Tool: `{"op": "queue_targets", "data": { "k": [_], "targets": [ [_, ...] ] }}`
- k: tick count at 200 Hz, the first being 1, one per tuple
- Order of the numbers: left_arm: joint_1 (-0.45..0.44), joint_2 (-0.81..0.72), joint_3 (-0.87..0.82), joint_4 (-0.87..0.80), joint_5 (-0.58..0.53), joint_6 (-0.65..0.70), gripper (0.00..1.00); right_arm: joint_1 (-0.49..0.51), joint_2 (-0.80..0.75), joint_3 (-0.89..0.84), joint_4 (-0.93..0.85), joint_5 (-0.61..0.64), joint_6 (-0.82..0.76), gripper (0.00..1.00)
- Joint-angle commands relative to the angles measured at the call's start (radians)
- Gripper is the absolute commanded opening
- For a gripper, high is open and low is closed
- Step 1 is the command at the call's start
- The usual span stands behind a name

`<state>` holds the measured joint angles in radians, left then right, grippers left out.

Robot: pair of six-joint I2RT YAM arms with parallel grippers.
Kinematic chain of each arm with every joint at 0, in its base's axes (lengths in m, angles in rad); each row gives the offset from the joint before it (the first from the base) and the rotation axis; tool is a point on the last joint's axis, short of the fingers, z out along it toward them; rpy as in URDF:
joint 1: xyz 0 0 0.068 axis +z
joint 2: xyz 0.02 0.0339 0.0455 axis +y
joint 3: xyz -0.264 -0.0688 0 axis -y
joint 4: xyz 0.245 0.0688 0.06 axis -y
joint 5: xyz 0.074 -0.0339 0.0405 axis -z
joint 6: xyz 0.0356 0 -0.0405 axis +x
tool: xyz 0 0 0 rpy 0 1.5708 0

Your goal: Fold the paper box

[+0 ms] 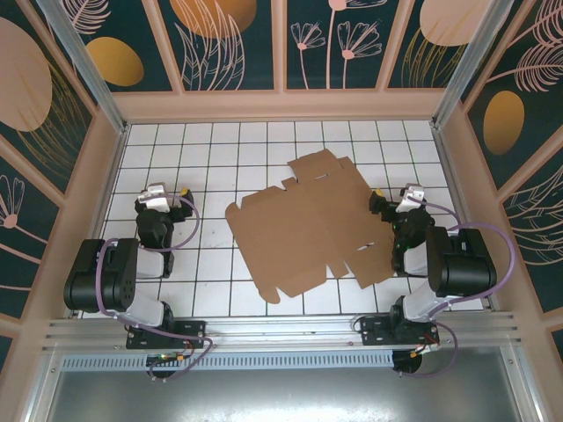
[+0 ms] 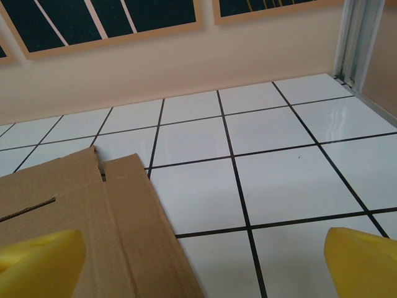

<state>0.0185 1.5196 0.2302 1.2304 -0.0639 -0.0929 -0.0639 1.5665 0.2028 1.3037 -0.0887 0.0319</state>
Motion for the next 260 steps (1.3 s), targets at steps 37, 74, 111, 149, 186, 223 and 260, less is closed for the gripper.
{"op": "queue_targets", "data": {
  "k": [37, 74, 111, 149, 186, 223, 260],
  "targets": [
    [-0.008, 0.001, 0.013, 0.028, -0.006, 0.013, 0.99, 0.004, -0.002, 0.023, 0.009, -0.01, -0.019, 0.99],
    [-0.008, -0.002, 0.012, 0.028, -0.005, 0.014, 0.99, 0.004, -0.003, 0.02, 0.012, -0.011, -0.016, 0.99],
    [-0.008, -0.118, 0.051, -0.132, 0.051, 0.038, 0.99, 0.034, -0.155, 0.089, -0.222, 0.108, -0.016, 0.99],
    [-0.134, -0.377, 0.175, -0.409, 0.002, 0.037, 0.99, 0.246, -0.354, 0.374, -0.668, 0.333, 0.016, 0.99],
    [-0.432, -0.474, 0.546, -1.03, -0.243, -0.104, 0.99, 0.587, -0.458, 0.579, -0.954, 0.53, -0.006, 0.99],
    [-0.445, -0.409, 0.827, -1.592, -0.217, -0.459, 0.99, 0.633, -0.471, 0.926, -1.584, 0.28, 0.117, 0.99],
    [-0.451, -0.358, 0.678, -1.475, 0.076, -0.585, 0.99, 0.428, -0.601, 0.762, -1.501, -0.181, 0.413, 0.99]
  ]
}}
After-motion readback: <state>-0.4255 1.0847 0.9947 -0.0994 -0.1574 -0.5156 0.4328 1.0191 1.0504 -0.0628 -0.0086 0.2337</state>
